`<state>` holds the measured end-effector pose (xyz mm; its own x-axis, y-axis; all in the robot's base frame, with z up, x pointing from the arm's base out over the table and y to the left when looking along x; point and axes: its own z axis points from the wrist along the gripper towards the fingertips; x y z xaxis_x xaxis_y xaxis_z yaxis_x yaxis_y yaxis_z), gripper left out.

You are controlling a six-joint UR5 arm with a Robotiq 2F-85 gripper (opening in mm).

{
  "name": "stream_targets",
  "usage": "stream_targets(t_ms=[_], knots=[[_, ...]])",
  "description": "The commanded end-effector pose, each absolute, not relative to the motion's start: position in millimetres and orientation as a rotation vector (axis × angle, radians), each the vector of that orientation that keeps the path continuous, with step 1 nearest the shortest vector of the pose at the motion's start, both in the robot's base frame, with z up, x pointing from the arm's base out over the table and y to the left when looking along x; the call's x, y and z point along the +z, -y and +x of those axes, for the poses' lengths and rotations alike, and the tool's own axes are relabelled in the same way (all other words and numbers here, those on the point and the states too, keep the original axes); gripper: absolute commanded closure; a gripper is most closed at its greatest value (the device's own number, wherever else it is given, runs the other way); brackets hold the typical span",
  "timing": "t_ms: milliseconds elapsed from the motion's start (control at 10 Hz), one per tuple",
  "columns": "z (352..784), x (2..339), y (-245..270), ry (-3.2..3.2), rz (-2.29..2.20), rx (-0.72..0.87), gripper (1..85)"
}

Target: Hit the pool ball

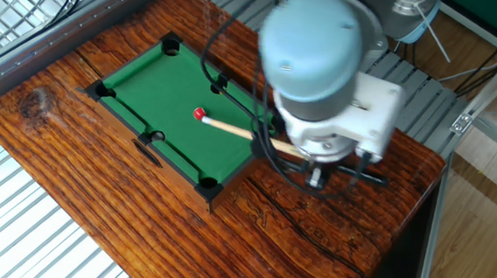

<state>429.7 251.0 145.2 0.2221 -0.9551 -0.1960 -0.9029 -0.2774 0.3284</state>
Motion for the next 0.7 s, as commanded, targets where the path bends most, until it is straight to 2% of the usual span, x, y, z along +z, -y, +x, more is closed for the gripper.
stream_targets(t_ms=[0, 600], knots=[[421.1, 141.4, -239.1, 1.785, 2.345, -0.653, 84.7], [411.3, 142.0, -252.1, 1.824, 2.302, -0.764, 84.7]])
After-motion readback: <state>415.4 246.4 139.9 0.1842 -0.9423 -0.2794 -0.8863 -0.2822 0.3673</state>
